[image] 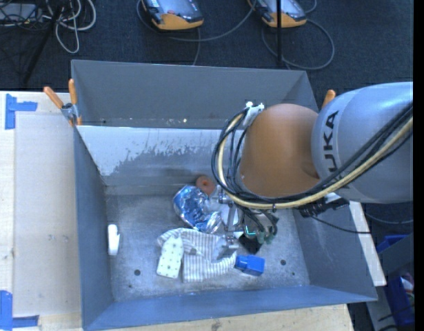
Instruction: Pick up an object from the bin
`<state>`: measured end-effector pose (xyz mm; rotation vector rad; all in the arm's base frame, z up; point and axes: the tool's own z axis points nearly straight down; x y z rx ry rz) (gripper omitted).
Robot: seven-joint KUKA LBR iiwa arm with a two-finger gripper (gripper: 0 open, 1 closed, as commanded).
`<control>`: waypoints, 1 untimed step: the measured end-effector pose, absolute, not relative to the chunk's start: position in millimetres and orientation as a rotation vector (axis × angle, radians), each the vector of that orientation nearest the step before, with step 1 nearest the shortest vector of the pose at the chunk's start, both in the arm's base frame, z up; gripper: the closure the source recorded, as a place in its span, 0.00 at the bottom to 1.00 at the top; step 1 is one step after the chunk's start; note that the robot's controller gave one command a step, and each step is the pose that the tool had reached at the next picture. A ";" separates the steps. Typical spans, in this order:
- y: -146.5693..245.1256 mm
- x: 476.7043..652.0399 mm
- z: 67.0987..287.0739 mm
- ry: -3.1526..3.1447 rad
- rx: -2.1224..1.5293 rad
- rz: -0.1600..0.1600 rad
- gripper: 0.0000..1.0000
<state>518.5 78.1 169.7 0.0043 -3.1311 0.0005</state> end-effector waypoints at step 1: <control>77.7 520.4 173.9 -3.139 0.000 -0.001 0.00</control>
Offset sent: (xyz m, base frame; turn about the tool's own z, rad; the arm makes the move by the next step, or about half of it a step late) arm -0.0031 0.0250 -0.0997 -0.3190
